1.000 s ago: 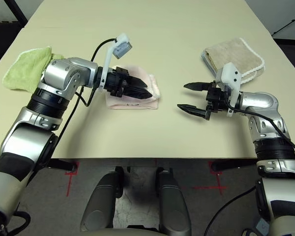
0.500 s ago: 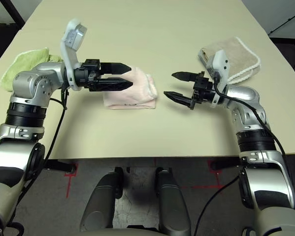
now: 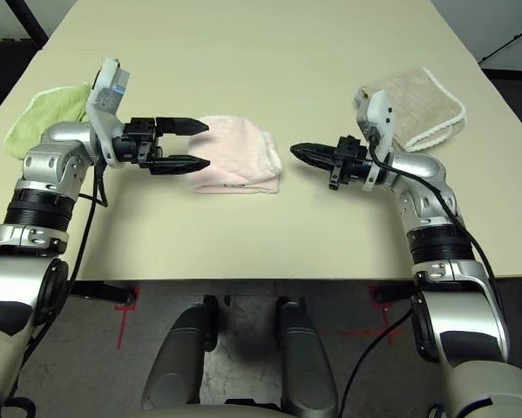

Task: Fold the towel and set it aside.

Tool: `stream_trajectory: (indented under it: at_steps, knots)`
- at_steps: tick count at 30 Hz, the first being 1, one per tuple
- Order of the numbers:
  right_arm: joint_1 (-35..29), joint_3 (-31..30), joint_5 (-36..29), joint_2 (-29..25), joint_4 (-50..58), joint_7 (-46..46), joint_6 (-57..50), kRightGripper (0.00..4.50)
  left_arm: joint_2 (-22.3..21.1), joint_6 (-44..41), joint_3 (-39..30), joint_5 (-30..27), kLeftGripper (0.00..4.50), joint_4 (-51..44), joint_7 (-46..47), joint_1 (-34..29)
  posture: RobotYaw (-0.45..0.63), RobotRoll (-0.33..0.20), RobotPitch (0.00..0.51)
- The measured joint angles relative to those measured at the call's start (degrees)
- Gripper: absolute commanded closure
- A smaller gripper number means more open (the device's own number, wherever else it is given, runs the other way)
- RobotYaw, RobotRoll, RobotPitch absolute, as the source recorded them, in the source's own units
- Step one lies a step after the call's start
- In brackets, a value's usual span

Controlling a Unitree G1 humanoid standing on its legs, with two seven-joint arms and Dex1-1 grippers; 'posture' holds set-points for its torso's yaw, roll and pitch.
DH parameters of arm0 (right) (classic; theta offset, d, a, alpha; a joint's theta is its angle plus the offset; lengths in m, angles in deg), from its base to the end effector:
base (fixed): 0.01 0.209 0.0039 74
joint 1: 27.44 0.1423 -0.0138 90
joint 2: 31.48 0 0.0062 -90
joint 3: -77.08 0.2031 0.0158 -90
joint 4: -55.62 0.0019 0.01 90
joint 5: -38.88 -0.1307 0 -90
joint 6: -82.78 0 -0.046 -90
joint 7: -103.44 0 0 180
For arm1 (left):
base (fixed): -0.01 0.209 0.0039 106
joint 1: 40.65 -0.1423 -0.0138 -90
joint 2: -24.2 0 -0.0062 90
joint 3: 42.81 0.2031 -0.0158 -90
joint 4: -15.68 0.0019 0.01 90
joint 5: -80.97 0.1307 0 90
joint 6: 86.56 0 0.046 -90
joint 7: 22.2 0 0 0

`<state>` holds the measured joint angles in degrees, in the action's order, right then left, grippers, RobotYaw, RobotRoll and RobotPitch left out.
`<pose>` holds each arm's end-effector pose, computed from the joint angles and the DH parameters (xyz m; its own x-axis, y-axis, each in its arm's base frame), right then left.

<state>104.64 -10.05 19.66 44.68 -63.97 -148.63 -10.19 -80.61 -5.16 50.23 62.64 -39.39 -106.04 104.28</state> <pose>0.3276 -0.2521 0.1616 0.4122 0.9108 -0.0232 -0.8872 0.3954 -0.2377 0.3534 0.2298 0.2110 0.1747 -0.9740 -0.1444 0.9618 0.1375 0.2366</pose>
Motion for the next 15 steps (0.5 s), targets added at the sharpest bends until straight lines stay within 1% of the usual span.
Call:
stream_trajectory:
  at_steps: [3, 6, 15]
  knots:
    - [-0.01, -0.02, 0.08, 0.00, 0.13, -0.29, 0.00, 4.47, -0.02, 2.08, 0.00, 0.57, 0.00, 0.85, -0.29, -0.19, 0.03, 0.000, 0.196]
    - [-0.01, -0.02, 0.12, -0.01, 0.27, -0.44, 0.00, 4.50, -0.30, 3.37, 0.00, 0.82, 0.64, 1.60, -0.85, -0.62, 0.03, 0.000, 0.195]
    - [-0.03, -0.03, 0.31, -0.02, 0.41, -0.69, 0.00, 4.50, -0.46, 7.63, -0.01, 1.04, 4.02, 2.08, -2.93, -1.56, 0.03, 0.000, 0.193]
